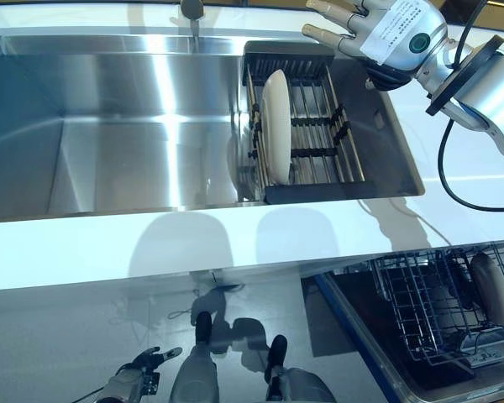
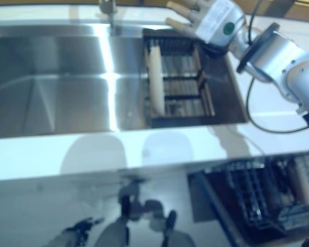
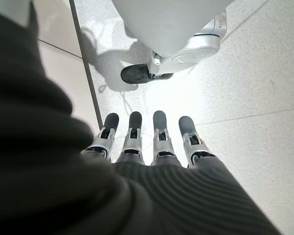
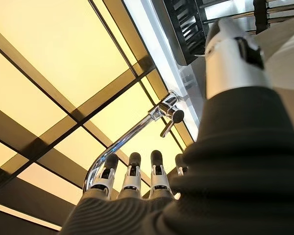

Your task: Take plates into dishwasher

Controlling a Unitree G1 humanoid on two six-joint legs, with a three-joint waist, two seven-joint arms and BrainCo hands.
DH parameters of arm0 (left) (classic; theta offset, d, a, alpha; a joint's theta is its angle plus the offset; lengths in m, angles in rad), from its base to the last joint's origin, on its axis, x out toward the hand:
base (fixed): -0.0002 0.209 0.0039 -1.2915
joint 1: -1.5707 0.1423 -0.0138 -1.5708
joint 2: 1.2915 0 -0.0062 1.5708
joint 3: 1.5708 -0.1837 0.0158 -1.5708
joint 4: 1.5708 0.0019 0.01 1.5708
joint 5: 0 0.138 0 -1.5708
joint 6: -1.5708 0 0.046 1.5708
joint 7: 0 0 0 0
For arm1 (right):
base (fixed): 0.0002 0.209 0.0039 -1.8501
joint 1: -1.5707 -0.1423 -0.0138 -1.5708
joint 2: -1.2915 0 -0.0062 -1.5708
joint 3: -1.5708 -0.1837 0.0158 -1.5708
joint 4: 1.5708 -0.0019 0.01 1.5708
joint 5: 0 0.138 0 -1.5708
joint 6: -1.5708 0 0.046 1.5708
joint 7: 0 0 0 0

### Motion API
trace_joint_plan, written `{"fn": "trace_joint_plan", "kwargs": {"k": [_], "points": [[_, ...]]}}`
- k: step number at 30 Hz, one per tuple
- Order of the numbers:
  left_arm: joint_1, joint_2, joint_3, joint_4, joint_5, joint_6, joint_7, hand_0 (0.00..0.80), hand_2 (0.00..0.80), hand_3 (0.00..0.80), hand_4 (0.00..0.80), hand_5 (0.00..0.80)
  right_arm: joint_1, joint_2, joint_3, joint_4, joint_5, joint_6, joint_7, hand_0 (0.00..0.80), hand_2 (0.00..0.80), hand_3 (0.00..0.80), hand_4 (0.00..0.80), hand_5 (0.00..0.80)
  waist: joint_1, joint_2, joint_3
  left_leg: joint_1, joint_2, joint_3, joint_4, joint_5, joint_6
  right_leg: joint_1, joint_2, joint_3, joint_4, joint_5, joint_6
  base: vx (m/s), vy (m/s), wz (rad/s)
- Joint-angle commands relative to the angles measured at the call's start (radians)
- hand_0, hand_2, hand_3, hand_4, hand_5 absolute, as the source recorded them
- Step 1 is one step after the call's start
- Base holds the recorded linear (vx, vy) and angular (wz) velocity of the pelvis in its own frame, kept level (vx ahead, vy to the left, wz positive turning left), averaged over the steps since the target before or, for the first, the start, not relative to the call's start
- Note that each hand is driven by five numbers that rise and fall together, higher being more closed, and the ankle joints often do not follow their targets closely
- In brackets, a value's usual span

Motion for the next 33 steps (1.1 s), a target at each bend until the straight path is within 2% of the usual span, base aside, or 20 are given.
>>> {"fn": "trace_joint_plan", "kwargs": {"k": [1, 33], "points": [[-0.018, 0.014, 0.014, 0.024, -0.037, -0.021, 0.015, 0.000, 0.000, 0.000, 0.000, 0.000, -0.049, -0.017, 0.002, -0.055, 0.085, 0.023, 0.002, 0.000, 0.000, 0.000, 0.000, 0.000, 0.024, -0.005, 0.003, 0.043, -0.048, -0.008, -0.003, -0.092, 0.026, -0.075, 0.037, 0.027, 0.011, 0.070, 0.047, 0.000, 0.000, 0.00], [-0.029, 0.008, -0.006, 0.000, -0.058, -0.028, 0.021, 0.000, 0.000, 0.000, 0.000, 0.000, -0.114, 0.064, 0.061, -0.073, 0.123, 0.019, 0.073, 0.000, 0.000, 0.000, 0.000, 0.000, 0.058, -0.010, 0.034, 0.016, -0.051, -0.020, -0.003, -0.083, 0.021, -0.079, 0.033, -0.001, 0.004, 0.065, 0.042, -0.001, 0.002, 0.01]]}}
